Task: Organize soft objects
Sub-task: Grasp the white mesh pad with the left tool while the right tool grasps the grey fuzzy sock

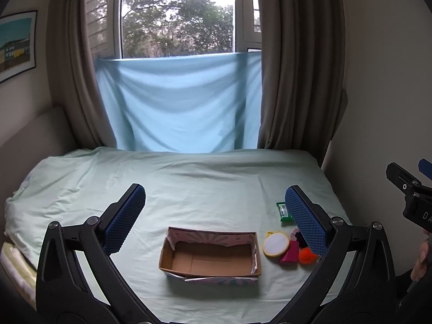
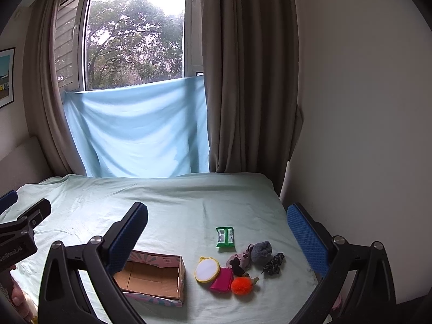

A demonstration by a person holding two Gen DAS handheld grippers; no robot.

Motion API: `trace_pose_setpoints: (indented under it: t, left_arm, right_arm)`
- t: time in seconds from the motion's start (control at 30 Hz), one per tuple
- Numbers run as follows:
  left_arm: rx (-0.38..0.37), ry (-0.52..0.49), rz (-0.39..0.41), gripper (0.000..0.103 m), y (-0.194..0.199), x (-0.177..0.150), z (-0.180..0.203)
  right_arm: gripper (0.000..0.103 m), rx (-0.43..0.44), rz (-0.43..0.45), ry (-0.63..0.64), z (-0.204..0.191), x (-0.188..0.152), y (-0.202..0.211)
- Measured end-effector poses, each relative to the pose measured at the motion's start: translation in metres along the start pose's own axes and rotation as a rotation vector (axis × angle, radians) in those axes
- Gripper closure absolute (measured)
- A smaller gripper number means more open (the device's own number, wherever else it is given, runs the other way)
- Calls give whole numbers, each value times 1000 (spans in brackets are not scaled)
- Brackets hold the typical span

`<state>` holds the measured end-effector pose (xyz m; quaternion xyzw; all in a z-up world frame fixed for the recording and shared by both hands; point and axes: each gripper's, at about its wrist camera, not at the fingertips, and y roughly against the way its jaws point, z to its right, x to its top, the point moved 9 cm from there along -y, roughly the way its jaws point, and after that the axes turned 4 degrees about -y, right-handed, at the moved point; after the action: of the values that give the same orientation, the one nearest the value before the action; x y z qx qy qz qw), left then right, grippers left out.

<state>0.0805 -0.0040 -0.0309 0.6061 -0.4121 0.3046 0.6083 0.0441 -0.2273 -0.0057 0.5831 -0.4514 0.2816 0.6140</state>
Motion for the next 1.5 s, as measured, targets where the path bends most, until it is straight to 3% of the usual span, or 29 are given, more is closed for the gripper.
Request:
trace_pose_setpoints:
  t: [0.27, 0.43, 0.73, 0.9, 1.27, 1.5]
  left_arm:
    - [-81, -11, -73, 0, -45, -2, 27]
    - [-106, 74, -170, 0, -85, -29, 62]
    - [-147, 150, -384, 1, -175, -112, 150]
    - [-138, 151, -437, 1, -226, -162, 190]
    - [-116, 322, -576, 1, -339, -271, 235]
    - [-84, 324, -641, 1, -390, -321, 242]
  right_arm:
    - [0, -31, -38, -26, 23, -3, -23]
    - [0, 0, -107, -18, 54, -21, -56]
    - [0, 19, -221, -22, 124, -65, -146]
    - [0, 28, -282, 25, 151, -99, -207]
    - [0, 54, -389, 113, 184, -181, -315]
    - [0, 101, -445, 147, 187, -229, -375]
